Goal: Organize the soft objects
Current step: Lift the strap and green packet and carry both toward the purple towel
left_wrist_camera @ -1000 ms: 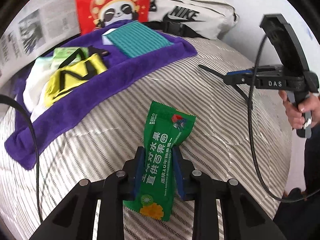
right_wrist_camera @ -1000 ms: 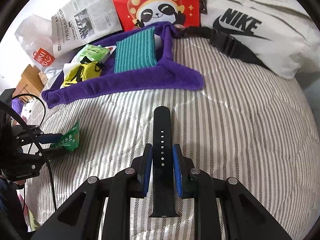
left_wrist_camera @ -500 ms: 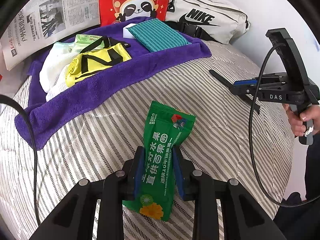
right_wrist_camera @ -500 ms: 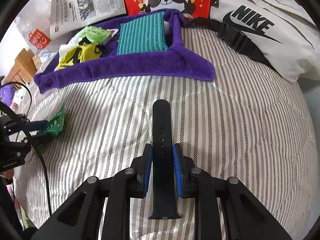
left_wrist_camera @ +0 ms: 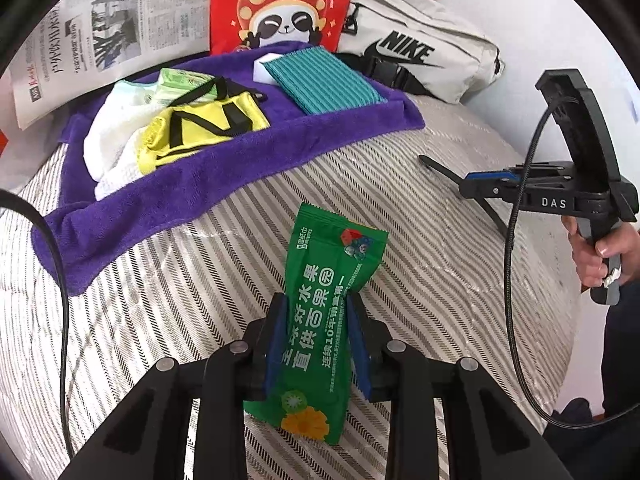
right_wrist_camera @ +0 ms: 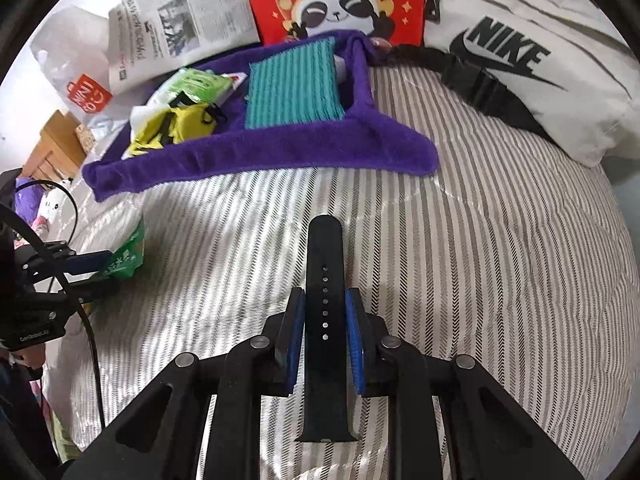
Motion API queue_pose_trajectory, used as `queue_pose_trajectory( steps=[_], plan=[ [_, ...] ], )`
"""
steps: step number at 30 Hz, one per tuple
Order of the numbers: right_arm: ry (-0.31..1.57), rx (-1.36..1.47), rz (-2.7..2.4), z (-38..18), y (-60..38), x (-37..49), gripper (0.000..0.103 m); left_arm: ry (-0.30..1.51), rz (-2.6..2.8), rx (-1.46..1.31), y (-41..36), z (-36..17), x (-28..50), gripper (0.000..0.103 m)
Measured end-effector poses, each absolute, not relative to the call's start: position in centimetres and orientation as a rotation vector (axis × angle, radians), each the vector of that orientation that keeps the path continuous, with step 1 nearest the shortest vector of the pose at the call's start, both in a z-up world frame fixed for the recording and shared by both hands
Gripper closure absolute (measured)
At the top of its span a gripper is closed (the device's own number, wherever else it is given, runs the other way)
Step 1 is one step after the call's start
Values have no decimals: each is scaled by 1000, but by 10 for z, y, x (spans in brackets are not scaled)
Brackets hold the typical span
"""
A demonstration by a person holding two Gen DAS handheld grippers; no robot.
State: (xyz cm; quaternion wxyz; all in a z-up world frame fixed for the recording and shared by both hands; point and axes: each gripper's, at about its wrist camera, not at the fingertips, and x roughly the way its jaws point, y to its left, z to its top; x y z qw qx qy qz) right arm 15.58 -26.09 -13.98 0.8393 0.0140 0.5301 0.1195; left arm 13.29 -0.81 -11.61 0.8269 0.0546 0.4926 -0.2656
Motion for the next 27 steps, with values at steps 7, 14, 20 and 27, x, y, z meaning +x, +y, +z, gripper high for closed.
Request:
queue_pose_trajectory(
  steps=[7, 14, 20, 27],
  plan=[
    [1081, 24, 291, -117, -250, 158, 82, 1028, -532, 83, 4, -107, 130, 75],
    [1062, 23, 335, -106, -237, 167, 82, 1002, -500, 47, 20, -92, 132, 75],
    [1039, 8, 382, -91, -222, 184, 82, 983, -476, 21, 30, -79, 145, 75],
    [1007, 6, 419, -76, -206, 211, 82, 954, -443, -4, 40, -61, 171, 75]
  ],
)
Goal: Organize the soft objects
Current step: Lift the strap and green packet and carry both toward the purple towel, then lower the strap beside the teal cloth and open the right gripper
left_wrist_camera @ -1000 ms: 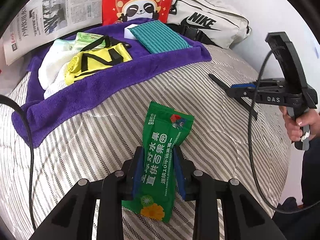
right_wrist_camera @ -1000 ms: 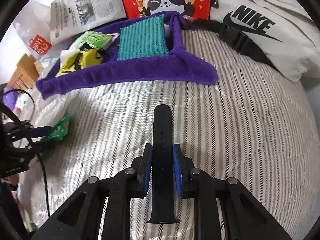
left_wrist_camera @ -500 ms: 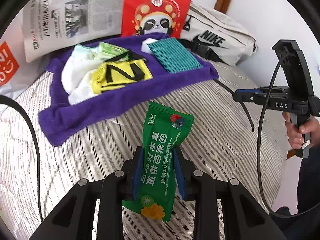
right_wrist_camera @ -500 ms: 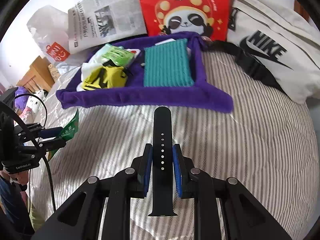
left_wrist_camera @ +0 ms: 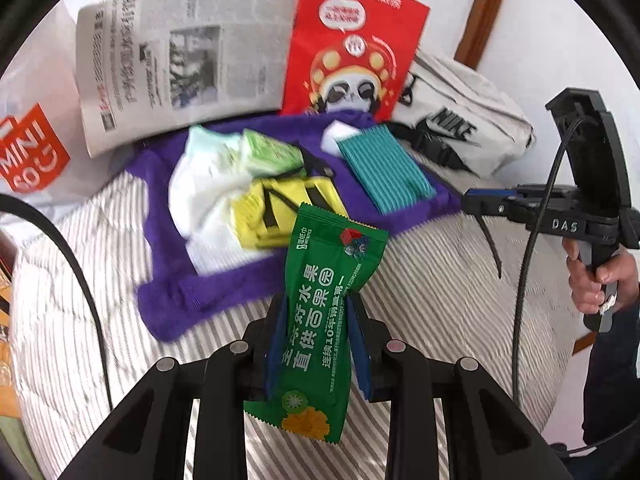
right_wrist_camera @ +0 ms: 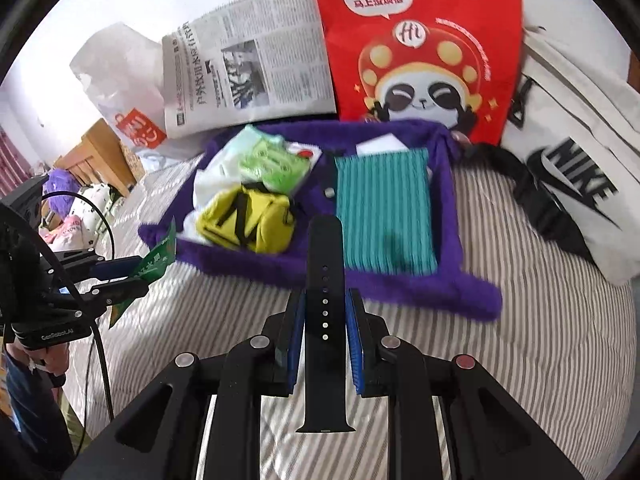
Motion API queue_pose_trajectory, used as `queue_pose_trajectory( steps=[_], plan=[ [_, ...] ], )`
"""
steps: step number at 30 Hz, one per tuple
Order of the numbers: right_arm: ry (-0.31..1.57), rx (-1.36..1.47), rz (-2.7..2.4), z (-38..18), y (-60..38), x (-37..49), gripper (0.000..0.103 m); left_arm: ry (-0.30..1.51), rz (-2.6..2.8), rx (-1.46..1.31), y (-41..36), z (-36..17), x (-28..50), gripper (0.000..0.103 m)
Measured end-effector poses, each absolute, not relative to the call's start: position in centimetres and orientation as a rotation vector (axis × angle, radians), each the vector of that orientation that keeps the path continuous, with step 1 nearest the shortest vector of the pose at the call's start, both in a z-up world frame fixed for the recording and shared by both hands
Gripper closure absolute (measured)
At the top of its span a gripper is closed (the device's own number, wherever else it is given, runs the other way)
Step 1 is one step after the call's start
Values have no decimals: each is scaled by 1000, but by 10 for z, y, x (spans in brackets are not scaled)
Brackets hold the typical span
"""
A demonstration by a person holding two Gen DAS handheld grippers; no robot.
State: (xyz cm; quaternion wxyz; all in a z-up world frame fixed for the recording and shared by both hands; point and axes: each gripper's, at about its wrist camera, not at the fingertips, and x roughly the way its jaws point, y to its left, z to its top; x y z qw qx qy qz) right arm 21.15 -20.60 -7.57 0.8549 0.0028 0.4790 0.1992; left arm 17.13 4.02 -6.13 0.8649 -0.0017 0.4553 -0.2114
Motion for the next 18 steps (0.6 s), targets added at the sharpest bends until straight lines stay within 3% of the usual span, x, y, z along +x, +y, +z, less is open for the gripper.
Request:
queue_pose_trajectory(
  steps=[18],
  plan=[
    [1010, -4, 433, -80, -155, 326, 82, 936, -375, -48, 61, -64, 263, 75]
  ],
)
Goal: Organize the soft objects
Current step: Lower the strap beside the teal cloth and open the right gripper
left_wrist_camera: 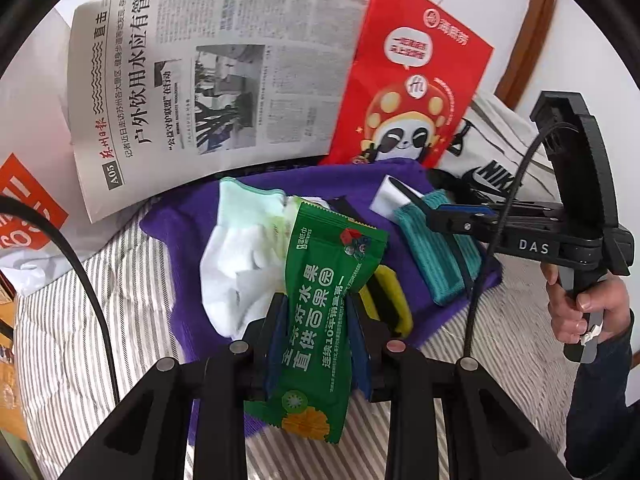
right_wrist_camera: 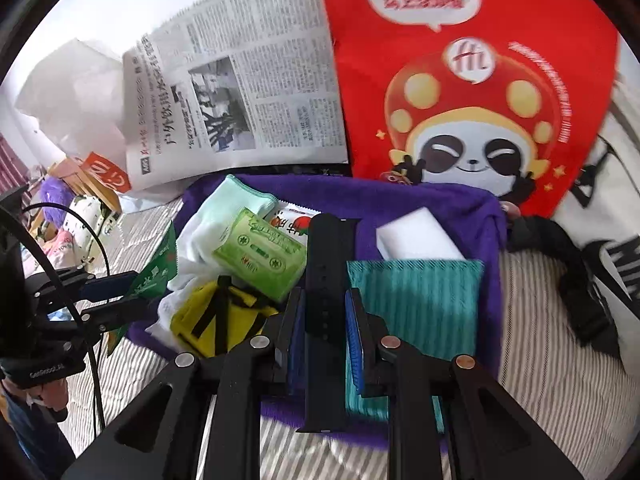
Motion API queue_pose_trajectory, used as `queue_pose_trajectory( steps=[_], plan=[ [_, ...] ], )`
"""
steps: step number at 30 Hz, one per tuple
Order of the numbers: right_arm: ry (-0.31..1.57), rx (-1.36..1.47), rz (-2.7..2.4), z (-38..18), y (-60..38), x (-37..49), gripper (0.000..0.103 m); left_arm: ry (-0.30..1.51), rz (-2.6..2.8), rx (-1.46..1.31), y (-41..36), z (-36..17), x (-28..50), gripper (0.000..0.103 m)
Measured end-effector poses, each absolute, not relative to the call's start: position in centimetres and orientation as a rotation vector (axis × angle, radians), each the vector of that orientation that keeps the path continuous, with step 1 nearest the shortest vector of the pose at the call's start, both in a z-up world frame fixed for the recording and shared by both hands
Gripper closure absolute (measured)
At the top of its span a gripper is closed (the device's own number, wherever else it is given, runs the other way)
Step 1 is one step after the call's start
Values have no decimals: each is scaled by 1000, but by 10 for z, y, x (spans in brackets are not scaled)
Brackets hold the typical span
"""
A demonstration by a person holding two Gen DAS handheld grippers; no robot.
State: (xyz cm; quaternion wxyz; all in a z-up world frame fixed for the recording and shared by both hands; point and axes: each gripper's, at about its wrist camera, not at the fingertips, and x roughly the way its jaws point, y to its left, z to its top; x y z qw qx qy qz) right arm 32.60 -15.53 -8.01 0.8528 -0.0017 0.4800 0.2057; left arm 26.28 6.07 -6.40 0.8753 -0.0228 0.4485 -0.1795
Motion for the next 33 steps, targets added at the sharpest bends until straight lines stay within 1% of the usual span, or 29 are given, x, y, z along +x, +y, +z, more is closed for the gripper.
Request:
queue_pose_trajectory(
  steps=[10, 16, 24, 26, 29, 30, 31, 32, 33],
  plan=[
    [1089, -195, 412, -124, -110, 336, 82, 937, -382, -76, 68, -70, 274, 75],
    [1118, -175, 416, -137, -109, 342, 82, 937, -380, -95, 73, -73, 275, 75],
    [1119, -131, 455, -140, -112, 346, 81, 954, -382, -112, 68, -77, 279, 75],
    [1124, -110, 469, -140, -116, 346, 76, 955, -385, -108, 65, -78, 280, 75],
    [1123, -57, 492, -133, -126, 345, 70, 962, -370, -104, 62, -81, 285, 75],
    [1116, -44, 495, -130, -129, 344, 65, 967, -358, -101, 62, -82, 286, 75],
    [1107, -33, 495, -127, -132, 343, 57, 972, -352, -101, 63, -84, 287, 75],
    [1098, -26, 496, -124, -134, 341, 51, 978, -339, -111, 64, -86, 288, 75],
    [1087, -18, 505, -120, -135, 339, 49, 984, -334, -125, 66, -88, 288, 75]
  ],
)
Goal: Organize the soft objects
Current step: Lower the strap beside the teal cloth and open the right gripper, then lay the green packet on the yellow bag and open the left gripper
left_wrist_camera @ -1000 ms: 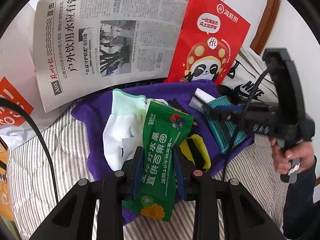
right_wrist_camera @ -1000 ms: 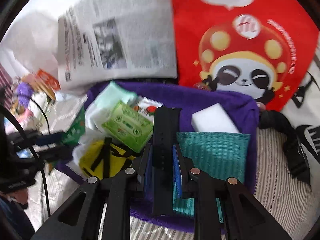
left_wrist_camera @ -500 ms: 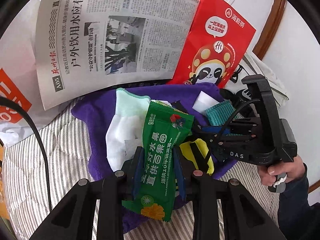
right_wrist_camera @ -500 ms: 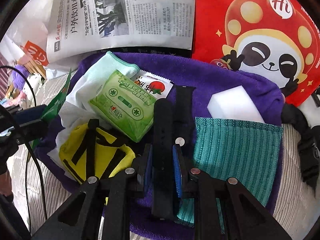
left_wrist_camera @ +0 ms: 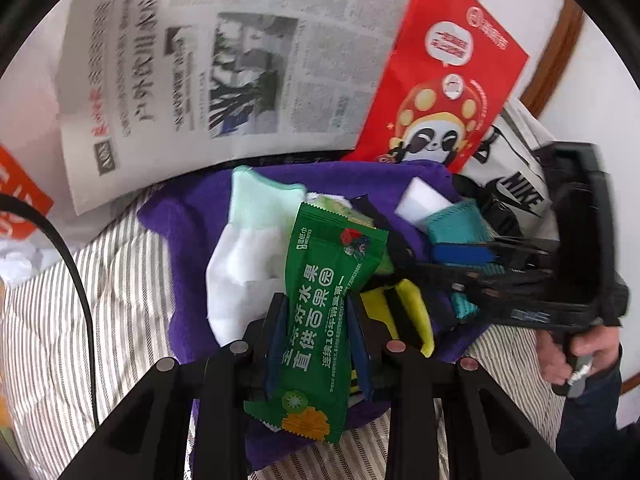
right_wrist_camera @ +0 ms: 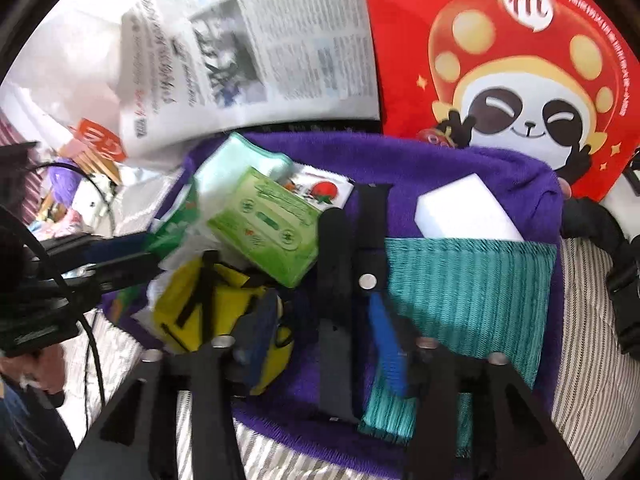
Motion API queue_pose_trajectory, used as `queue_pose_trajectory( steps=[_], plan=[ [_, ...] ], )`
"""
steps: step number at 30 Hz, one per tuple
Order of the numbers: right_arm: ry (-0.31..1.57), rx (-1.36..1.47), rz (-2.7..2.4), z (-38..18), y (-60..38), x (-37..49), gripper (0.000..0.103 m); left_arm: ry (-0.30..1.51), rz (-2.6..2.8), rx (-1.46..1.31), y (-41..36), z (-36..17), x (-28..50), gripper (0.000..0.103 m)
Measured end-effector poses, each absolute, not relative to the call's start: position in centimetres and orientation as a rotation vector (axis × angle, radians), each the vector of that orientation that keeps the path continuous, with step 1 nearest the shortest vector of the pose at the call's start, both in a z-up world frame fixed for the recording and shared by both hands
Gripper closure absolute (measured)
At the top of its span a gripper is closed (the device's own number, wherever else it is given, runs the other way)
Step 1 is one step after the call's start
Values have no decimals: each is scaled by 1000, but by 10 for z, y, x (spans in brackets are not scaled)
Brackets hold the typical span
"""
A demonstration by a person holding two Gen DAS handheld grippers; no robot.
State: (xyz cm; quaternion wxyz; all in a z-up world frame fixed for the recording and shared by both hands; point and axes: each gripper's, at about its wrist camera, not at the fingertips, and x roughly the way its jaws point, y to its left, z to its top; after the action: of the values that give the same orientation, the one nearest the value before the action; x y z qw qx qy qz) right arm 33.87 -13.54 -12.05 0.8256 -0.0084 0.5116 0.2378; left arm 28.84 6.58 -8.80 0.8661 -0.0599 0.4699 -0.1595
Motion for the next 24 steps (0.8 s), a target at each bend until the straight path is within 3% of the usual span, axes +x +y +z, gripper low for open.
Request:
queue_pose_trajectory(
  steps=[8, 15, 19, 21, 24],
  plan=[
    [1040, -64, 481, -99, -134, 318, 49, 1031, -310, -110, 58, -108, 298, 74],
    [1053, -72, 458, -102, -141, 305, 49, 1057, -307, -150, 58, -114, 297, 67],
    [1064, -58, 453, -103, -144, 300, 49, 1069, -300, -156, 56, -113, 291, 55],
    [1066, -64, 443, -104, -145, 296, 49, 1075, -298, -153, 54, -110, 287, 42],
    [1083, -51, 423, -107, -149, 292, 49, 1075, -312, -162, 53, -104, 279, 40]
  ],
)
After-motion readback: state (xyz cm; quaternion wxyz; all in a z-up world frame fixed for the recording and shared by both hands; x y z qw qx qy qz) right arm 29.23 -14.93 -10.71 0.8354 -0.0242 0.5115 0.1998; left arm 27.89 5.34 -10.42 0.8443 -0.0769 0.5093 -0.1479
